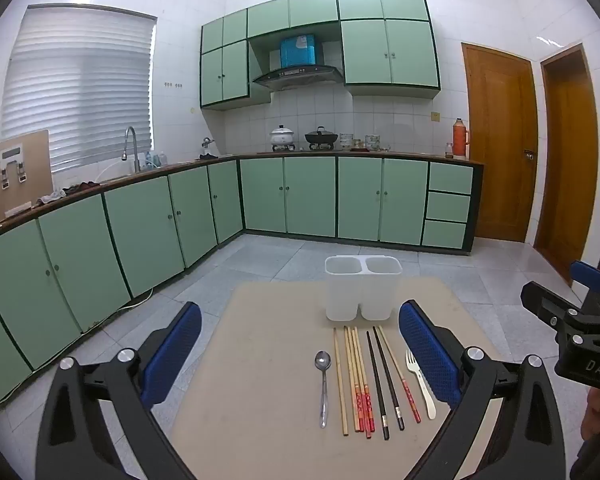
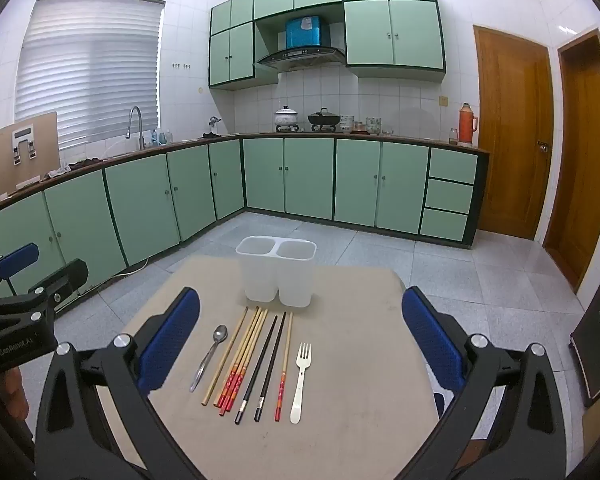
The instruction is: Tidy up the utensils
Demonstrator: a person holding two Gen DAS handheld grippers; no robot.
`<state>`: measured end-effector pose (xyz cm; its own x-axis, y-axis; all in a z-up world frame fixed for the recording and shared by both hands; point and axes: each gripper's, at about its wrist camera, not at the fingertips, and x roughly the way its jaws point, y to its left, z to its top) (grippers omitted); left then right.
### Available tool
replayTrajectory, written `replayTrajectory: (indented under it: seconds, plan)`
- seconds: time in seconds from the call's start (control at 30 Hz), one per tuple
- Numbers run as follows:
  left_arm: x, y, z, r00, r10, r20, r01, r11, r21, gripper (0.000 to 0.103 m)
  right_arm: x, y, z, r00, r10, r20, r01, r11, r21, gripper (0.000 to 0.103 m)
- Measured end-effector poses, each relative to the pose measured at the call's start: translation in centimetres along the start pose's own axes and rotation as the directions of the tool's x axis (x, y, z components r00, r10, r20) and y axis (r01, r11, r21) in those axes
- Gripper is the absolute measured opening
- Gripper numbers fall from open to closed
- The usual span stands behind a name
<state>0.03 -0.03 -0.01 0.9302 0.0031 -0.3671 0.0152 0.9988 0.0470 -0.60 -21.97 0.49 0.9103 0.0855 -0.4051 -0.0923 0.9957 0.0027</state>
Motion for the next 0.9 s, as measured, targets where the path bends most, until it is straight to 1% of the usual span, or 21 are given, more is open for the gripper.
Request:
replayTrajectory:
  seconds: [0.53,0.6,0.83,0.9]
  plan:
    - [0.09,-0.06,0.00,1.000,0.001,0.003,-0.001,1.000,-0.007,0.097,0.11,-0.25,-0.10,1.000,-0.003,0.005,0.003,1.000,0.005,0.098]
    - [0.14,0.29,-0.48,1.000,0.002,0.002,-0.002,1.000,-0.007,0.097,0.14,-0.28,-0.07,1.000,-0.004,0.006,0.004,1.000,0.007,0.098]
    - [0.50,0.40,-0.60,1.000,0.003,0.003,-0.003,1.000,-0.008,0.097,-0.02,-0.42,-0.11,1.000,-0.004,0.005,0.004,1.000,0.014,0.098]
    - [0.05,0.25,-0.25,1.000,0.003,0.002,-0.003,1.000,-0.008,0.097,-0.05,-0.41,-0.11,1.000,-0.004,0.006,0.004,1.000,0.013,0.098]
